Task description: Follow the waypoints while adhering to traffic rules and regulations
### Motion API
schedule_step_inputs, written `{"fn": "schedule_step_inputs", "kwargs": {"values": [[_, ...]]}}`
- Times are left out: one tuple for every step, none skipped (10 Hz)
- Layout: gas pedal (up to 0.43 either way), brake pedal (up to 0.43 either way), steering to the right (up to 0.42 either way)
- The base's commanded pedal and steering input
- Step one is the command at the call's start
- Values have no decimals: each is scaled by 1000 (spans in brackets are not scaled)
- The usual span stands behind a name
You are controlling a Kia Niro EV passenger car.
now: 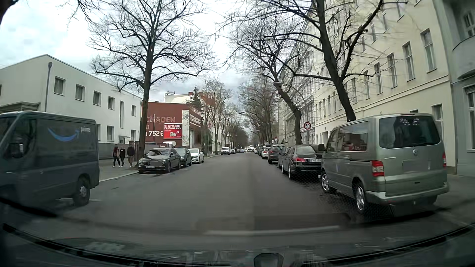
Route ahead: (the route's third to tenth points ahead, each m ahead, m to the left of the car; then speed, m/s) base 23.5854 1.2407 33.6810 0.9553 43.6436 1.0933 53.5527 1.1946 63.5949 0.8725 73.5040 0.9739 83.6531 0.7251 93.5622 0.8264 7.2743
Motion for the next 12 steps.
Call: {"fn": "schedule_step_inputs", "kwargs": {"values": [[28, 12, -3], [28, 12, -3], [28, 12, -3], [28, 12, -3], [39, 12, -3], [59, 12, -3], [110, 12, -3], [130, 12, -3], [130, 12, -1], [130, 12, -1], [130, 12, 3], [130, 12, 4]]}}
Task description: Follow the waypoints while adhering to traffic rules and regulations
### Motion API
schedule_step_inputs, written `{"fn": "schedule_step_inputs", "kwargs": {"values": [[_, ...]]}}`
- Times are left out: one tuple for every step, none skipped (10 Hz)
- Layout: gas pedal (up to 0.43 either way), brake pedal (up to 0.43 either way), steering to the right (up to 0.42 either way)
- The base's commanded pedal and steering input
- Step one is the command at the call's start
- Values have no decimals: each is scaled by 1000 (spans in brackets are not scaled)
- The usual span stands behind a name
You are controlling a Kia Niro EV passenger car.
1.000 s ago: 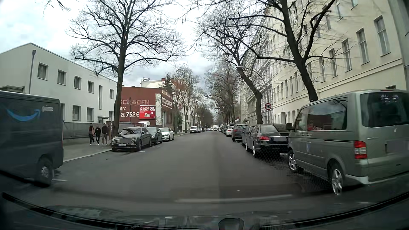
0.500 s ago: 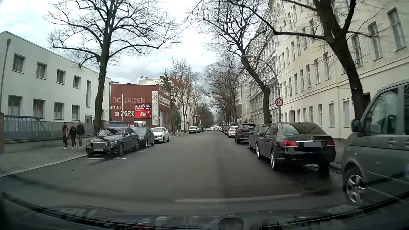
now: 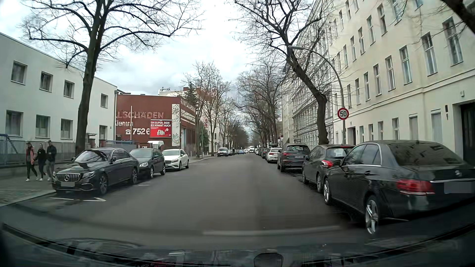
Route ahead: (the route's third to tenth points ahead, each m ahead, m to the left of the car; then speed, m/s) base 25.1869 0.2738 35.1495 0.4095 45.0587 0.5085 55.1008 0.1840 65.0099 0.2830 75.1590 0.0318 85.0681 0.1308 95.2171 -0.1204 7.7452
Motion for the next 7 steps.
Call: {"fn": "schedule_step_inputs", "kwargs": {"values": [[130, 12, 4], [130, 12, 4], [130, 12, 4], [130, 12, 3], [118, 12, 4], [118, 12, 4], [110, 12, 4]]}}
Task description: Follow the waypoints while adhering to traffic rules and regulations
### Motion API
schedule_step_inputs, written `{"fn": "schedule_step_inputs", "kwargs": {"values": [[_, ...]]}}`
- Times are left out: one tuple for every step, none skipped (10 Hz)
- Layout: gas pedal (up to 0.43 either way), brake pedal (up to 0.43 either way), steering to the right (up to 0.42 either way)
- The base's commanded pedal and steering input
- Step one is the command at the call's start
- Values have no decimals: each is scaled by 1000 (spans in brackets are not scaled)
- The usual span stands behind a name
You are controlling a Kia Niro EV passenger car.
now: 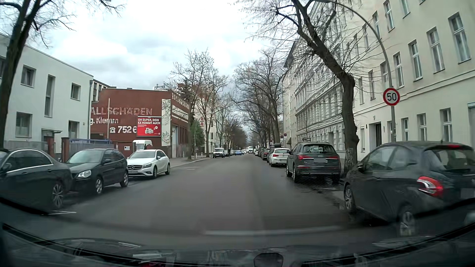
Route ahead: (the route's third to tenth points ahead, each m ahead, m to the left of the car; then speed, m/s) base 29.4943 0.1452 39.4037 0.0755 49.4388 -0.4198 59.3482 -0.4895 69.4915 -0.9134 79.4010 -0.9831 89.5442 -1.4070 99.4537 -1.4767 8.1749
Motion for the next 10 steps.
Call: {"fn": "schedule_step_inputs", "kwargs": {"values": [[110, 12, 3], [110, 12, 3], [110, 12, 3], [110, 12, 3], [110, 12, 3], [79, 12, 3], [47, 12, 3], [47, 12, 3], [47, 12, 4], [39, 12, 4]]}}
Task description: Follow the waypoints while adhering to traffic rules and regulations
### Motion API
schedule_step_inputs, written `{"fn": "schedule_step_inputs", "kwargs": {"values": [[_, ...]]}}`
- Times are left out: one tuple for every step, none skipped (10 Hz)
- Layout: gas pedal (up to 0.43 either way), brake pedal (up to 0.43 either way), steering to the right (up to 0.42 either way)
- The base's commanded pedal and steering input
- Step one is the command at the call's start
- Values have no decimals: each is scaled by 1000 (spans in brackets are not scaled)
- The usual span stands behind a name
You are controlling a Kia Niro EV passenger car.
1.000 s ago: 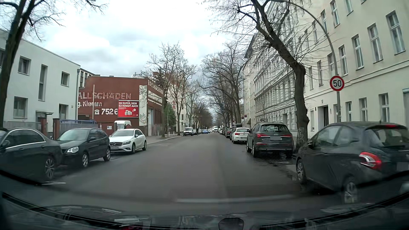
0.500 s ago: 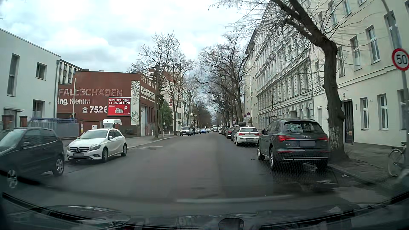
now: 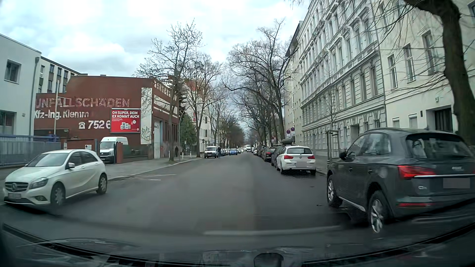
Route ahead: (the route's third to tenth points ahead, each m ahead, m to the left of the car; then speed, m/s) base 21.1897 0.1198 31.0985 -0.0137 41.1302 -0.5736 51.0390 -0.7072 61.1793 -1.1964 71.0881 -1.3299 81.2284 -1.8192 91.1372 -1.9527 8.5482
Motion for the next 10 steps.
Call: {"fn": "schedule_step_inputs", "kwargs": {"values": [[39, 12, 4], [39, 12, 4], [39, 12, 4], [39, 12, 3], [39, 12, 1], [39, 12, -2], [39, 12, -3], [39, 12, -3], [20, 12, 1], [0, 12, 2]]}}
